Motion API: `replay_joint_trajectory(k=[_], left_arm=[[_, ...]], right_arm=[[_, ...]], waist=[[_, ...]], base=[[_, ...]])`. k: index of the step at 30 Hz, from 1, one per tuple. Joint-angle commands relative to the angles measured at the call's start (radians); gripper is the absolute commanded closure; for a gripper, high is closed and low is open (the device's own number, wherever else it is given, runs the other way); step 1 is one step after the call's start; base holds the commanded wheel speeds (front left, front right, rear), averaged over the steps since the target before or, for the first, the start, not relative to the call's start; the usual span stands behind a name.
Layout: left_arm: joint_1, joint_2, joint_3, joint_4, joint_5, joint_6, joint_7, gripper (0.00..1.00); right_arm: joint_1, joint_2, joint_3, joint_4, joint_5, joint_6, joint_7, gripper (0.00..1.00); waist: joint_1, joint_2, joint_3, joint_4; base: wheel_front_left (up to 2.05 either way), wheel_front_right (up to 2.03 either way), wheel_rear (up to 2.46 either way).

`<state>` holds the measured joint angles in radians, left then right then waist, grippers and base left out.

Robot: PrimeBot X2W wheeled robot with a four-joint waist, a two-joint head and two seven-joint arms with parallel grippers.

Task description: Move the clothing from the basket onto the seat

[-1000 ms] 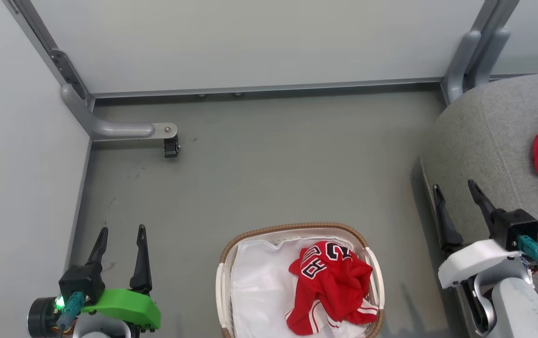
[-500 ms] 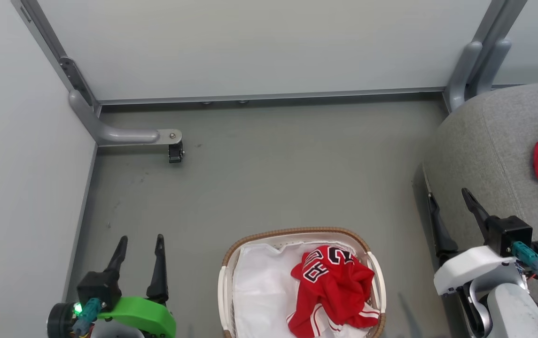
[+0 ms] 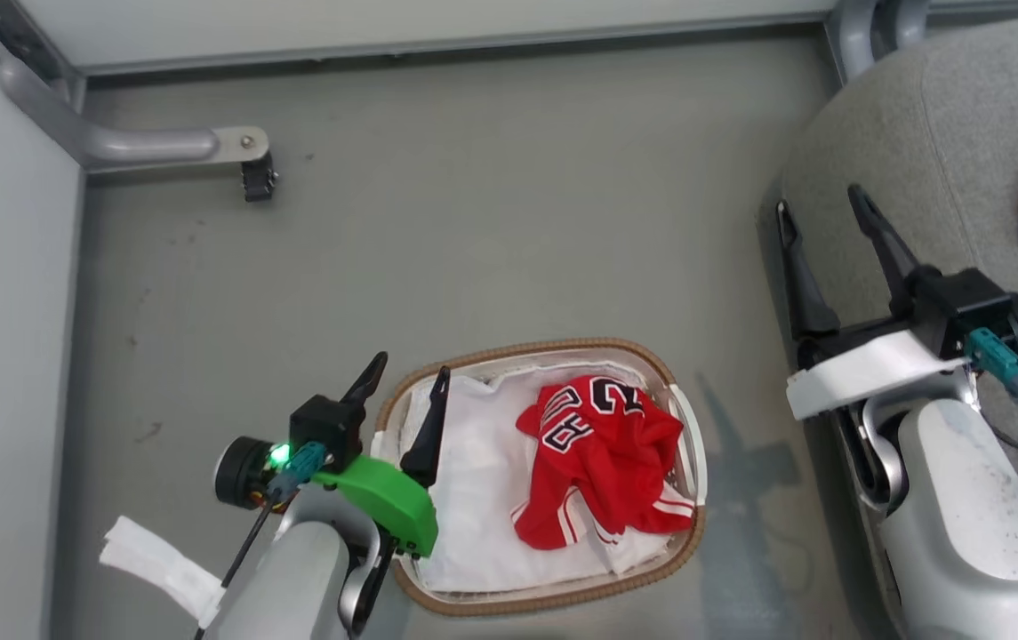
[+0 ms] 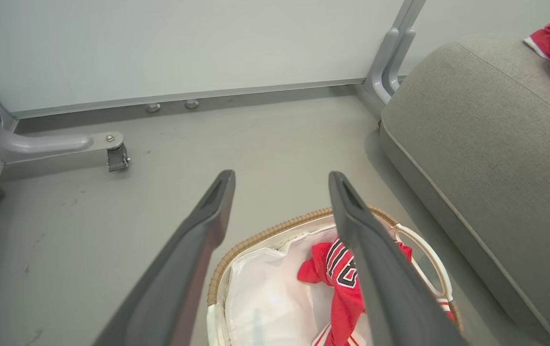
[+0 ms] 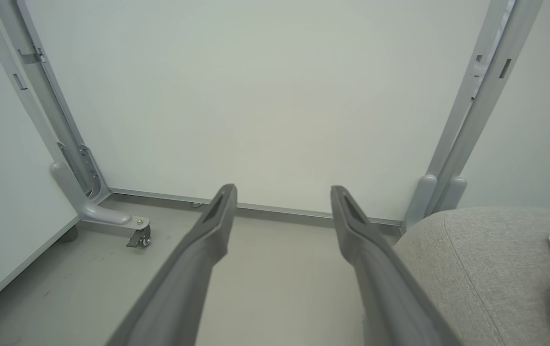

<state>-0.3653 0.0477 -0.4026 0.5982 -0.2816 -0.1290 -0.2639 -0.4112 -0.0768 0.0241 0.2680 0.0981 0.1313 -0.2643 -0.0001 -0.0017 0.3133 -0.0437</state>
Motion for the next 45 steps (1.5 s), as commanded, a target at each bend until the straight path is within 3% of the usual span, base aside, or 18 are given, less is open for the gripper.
replay_joint_trajectory(k=[1,16,22,38,39,40,45], left_arm=[[-0.046,0.006,-0.027,0.024,-0.015,-0.003,-0.001,0.00],[-0.361,0.023,-0.345,0.407,-0.196,-0.003,-0.001,0.00],[-0.431,0.026,-0.427,0.465,-0.282,-0.003,-0.001,0.00],[-0.524,0.058,-0.627,0.536,-0.380,-0.003,-0.001,0.00],[-0.535,0.066,-0.639,0.522,-0.385,-0.003,-0.001,0.76],[-0.539,0.072,-0.646,0.516,-0.390,-0.003,-0.001,1.00],[-0.504,0.085,-0.663,0.478,-0.429,-0.003,-0.001,1.00]], right_arm=[[-0.027,0.001,0.004,-0.014,0.011,-0.001,0.000,0.00],[-0.156,0.026,0.033,-0.121,0.026,-0.001,0.000,0.00],[-0.165,0.026,0.034,-0.133,0.068,-0.001,0.000,0.00],[-0.157,0.026,0.042,-0.144,0.079,-0.001,0.000,0.00],[-0.162,0.026,0.045,-0.140,0.082,-0.001,0.000,0.00],[-0.167,0.026,0.048,-0.138,0.084,-0.001,0.000,0.00],[-0.179,0.024,0.055,-0.120,0.084,-0.001,0.000,0.00]], waist=[[0.0001,0.0017,0.159,-0.108],[0.0001,0.0017,0.457,-0.261],[0.0001,0.0017,0.518,-0.282],[0.0001,0.0017,0.573,-0.300],[0.0001,0.0017,0.574,-0.299],[0.0001,0.0017,0.574,-0.299],[0.0001,0.0017,0.533,-0.287]], base=[[0.00,0.00,0.00],[0.00,0.00,0.00],[0.00,0.00,0.00],[0.00,0.00,0.00],[0.00,0.00,0.00],[0.00,0.00,0.00],[0.00,0.00,0.00]])
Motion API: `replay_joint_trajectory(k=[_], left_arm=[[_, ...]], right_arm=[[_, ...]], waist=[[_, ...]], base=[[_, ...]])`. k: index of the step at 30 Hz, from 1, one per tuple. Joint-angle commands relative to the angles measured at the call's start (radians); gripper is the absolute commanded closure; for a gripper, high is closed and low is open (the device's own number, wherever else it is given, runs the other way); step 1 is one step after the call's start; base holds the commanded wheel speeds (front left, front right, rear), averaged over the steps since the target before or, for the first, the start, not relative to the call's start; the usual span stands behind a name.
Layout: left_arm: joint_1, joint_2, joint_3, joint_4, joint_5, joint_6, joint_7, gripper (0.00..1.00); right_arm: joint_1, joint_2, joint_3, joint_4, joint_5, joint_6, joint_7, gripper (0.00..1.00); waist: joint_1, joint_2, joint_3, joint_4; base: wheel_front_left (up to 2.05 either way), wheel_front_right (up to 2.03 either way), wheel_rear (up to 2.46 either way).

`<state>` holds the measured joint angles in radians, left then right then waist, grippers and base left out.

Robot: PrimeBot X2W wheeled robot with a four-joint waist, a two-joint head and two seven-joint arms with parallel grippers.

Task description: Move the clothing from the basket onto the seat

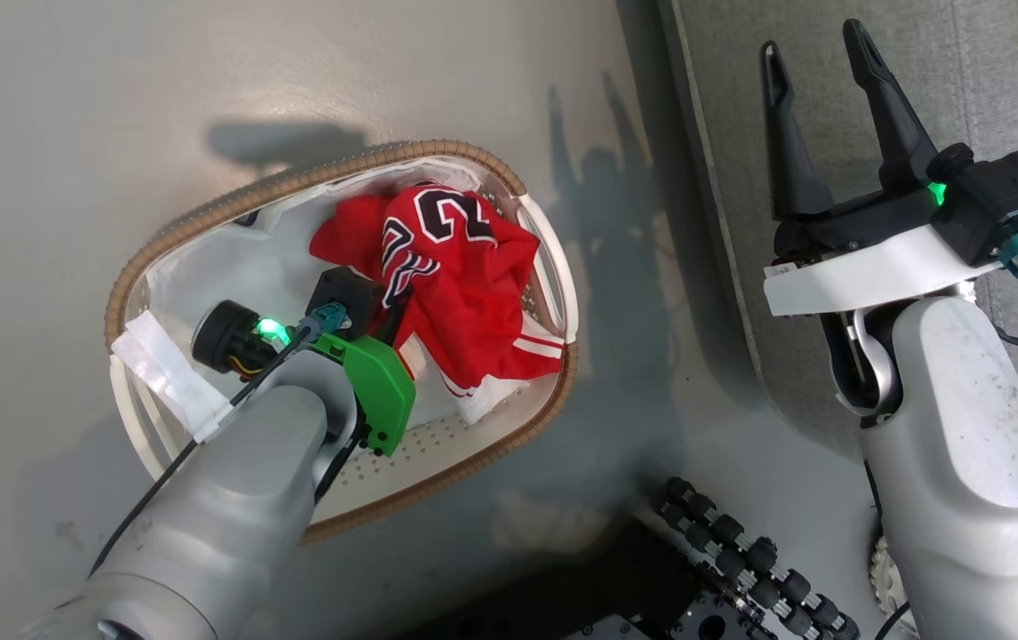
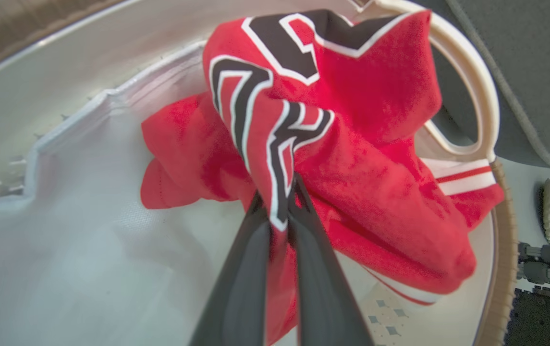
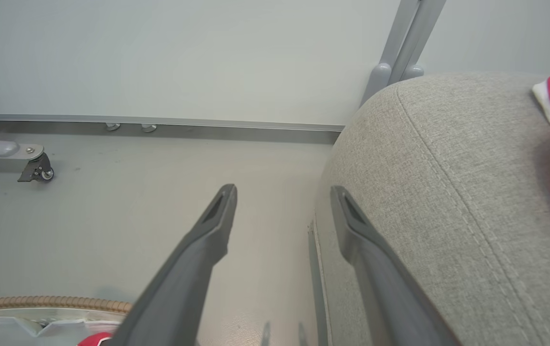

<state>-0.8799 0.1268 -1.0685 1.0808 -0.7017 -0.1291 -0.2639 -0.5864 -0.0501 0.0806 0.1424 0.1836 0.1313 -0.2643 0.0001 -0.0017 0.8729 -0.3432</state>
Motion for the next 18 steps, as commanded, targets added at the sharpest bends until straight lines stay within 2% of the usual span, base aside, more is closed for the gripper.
replay_joint_trajectory(k=[1,9,18], left_arm=[[0.017,0.006,0.008,-0.014,-0.015,-0.003,-0.001,1.00],[0.122,0.002,0.050,-0.092,-0.030,-0.003,-0.001,1.00],[0.279,0.003,0.155,-0.226,0.060,-0.003,-0.001,1.00]], right_arm=[[-0.001,-0.002,-0.003,0.009,-0.004,-0.001,0.000,0.00],[0.039,-0.003,0.007,0.054,-0.053,-0.001,0.000,0.00],[0.145,-0.005,-0.025,0.101,-0.063,-0.001,0.000,0.00]], waist=[[-0.0001,0.0017,-0.040,0.019],[-0.0001,0.0017,-0.198,0.087],[-0.0001,0.0017,-0.420,0.191]], base=[[0.00,0.00,0.00],[0.00,0.00,0.00],[0.00,0.00,0.00]])
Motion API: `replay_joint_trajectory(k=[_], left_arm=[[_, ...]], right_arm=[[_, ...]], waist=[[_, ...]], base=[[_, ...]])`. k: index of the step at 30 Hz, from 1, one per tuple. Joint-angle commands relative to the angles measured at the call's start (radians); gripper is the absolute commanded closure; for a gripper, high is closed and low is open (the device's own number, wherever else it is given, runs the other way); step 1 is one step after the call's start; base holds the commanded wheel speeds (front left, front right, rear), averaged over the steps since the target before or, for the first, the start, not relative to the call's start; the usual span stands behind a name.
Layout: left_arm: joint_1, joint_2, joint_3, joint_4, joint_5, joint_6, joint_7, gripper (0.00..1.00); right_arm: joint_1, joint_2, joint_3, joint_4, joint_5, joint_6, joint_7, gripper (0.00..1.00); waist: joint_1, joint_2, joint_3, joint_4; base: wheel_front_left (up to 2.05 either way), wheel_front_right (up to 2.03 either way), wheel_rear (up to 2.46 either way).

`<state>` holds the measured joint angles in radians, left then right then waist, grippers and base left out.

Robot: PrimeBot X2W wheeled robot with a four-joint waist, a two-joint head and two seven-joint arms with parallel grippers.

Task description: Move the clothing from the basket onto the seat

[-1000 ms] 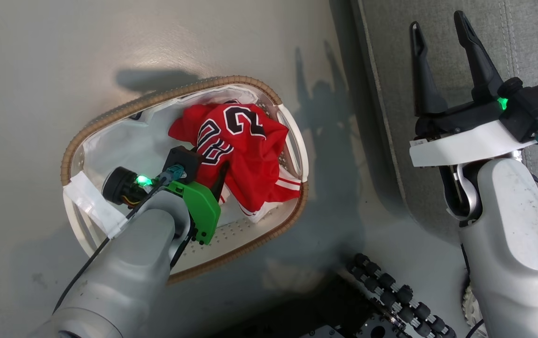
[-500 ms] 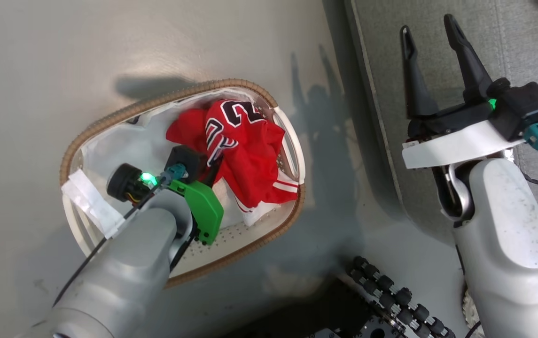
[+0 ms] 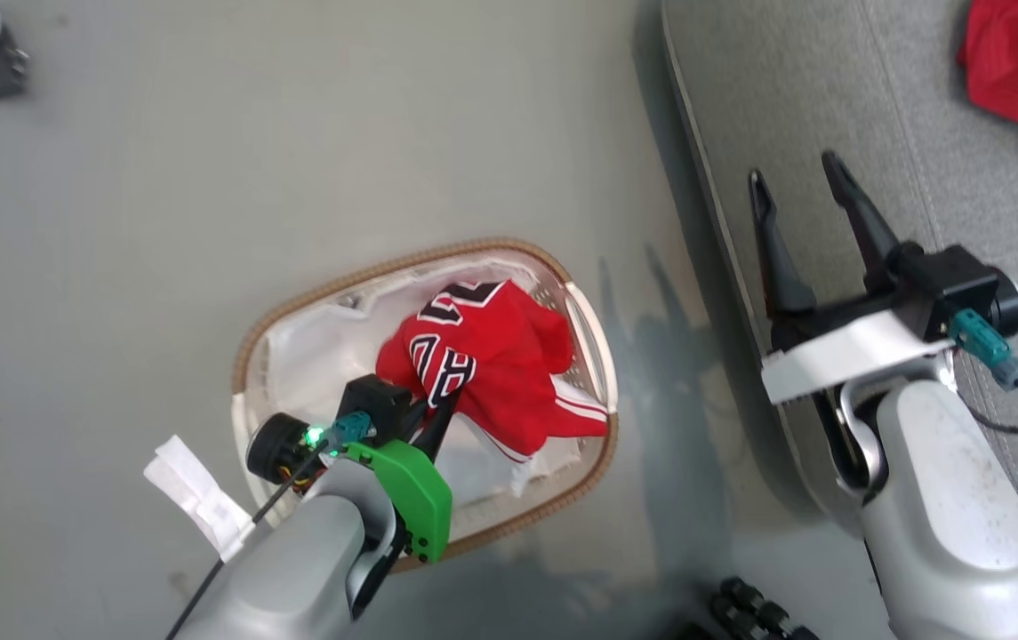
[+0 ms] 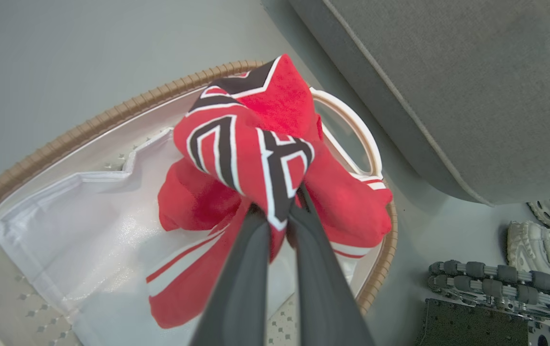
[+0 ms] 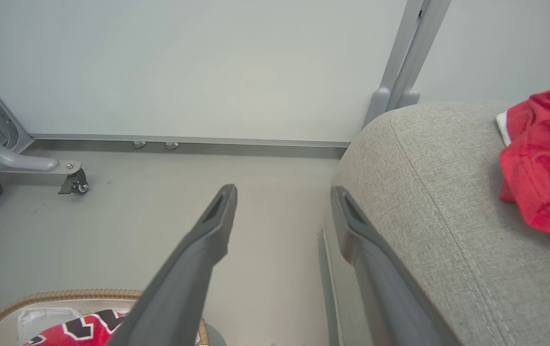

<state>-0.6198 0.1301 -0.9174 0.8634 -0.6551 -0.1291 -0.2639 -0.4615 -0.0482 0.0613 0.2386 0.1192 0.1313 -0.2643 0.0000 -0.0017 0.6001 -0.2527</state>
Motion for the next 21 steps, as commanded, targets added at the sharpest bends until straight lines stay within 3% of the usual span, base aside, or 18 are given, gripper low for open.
replay_joint_trajectory(k=[1,12,21], left_arm=[[0.033,-0.001,0.015,-0.021,0.023,-0.003,-0.001,1.00],[0.189,-0.008,0.164,-0.214,0.123,-0.003,-0.001,1.00],[0.170,-0.002,0.228,-0.405,0.170,-0.003,-0.001,1.00]], right_arm=[[0.036,-0.010,-0.006,0.007,-0.001,-0.001,0.000,0.00],[0.211,-0.016,-0.037,0.043,0.008,-0.001,0.000,0.00],[0.293,-0.009,-0.019,0.061,0.014,-0.001,0.000,0.00]], waist=[[0.0000,0.0017,-0.168,0.112],[0.0000,0.0017,-0.376,0.201],[0.0000,0.0017,-0.468,0.232]], base=[[0.00,0.00,0.00],[0.00,0.00,0.00],[0.00,0.00,0.00]])
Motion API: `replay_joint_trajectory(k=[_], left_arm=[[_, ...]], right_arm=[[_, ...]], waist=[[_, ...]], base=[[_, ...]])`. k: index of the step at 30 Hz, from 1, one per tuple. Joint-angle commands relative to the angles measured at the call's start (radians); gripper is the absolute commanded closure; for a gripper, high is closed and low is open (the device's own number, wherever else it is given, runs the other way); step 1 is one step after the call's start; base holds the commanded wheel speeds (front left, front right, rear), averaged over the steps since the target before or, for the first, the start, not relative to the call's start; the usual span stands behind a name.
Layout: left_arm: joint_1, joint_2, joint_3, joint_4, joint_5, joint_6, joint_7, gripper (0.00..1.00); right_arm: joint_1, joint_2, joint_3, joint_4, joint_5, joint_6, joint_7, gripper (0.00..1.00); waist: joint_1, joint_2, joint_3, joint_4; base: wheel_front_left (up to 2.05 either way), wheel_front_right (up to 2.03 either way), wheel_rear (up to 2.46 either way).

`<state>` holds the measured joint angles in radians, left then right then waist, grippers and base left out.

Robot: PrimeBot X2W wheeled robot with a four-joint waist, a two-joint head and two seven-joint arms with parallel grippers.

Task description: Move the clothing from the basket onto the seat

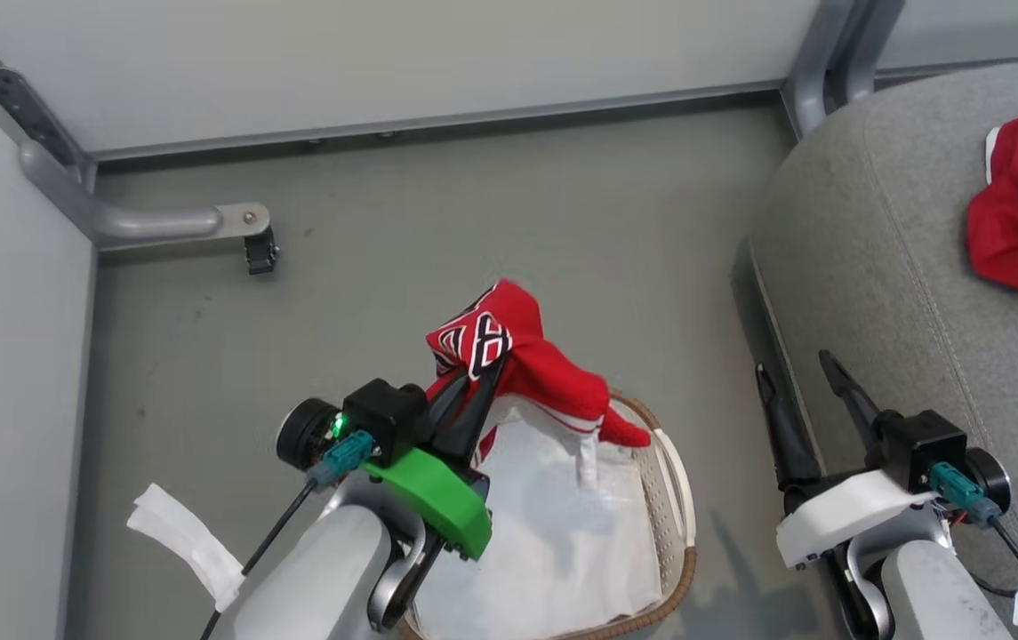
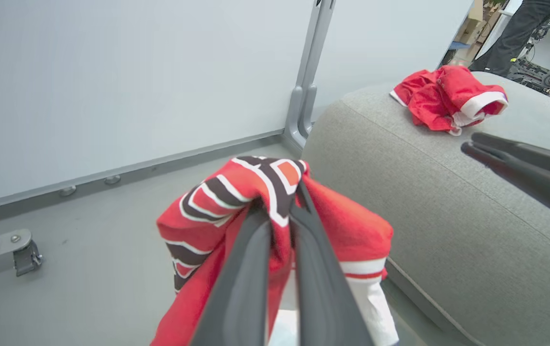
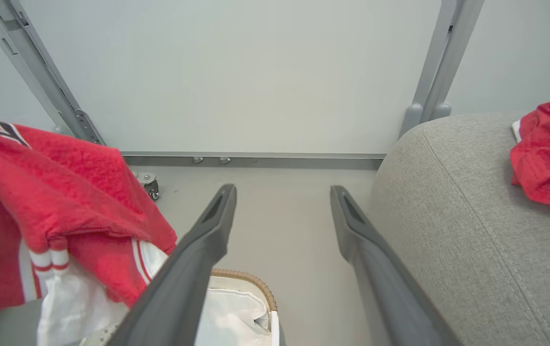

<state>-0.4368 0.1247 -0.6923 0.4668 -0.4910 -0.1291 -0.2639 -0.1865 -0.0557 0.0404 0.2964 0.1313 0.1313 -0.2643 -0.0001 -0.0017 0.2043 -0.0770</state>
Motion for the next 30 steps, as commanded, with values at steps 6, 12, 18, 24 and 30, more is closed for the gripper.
replay_joint_trajectory(k=[6,12,18,24,30], left_arm=[[-0.040,0.019,0.037,-0.115,0.032,-0.003,-0.001,1.00],[-0.046,0.017,0.051,-0.156,0.044,-0.003,-0.001,1.00],[-0.038,0.008,0.040,-0.142,0.045,-0.003,-0.001,1.00],[-0.042,-0.011,0.005,-0.130,0.043,-0.003,-0.001,1.00],[-0.053,-0.035,-0.073,-0.149,0.015,-0.003,-0.001,1.00]], right_arm=[[0.034,-0.007,0.058,0.008,0.011,-0.001,0.000,0.00],[-0.007,-0.027,0.154,-0.057,0.045,-0.001,0.000,0.00],[-0.086,-0.085,0.354,-0.183,0.107,-0.001,0.000,0.00],[-0.170,-0.113,0.487,-0.120,0.083,-0.001,0.000,0.00],[-0.255,-0.052,0.523,0.083,0.041,-0.001,0.000,0.00]], waist=[[0.0001,0.0017,-0.104,0.061],[0.0001,0.0017,-0.112,0.068],[0.0001,0.0017,-0.115,0.076],[0.0001,0.0017,-0.121,0.108],[0.0001,0.0017,-0.128,0.166]], base=[[0.00,0.00,0.00],[0.00,0.00,0.00],[0.00,0.00,0.00],[0.00,0.00,0.00],[0.00,0.00,0.00]])
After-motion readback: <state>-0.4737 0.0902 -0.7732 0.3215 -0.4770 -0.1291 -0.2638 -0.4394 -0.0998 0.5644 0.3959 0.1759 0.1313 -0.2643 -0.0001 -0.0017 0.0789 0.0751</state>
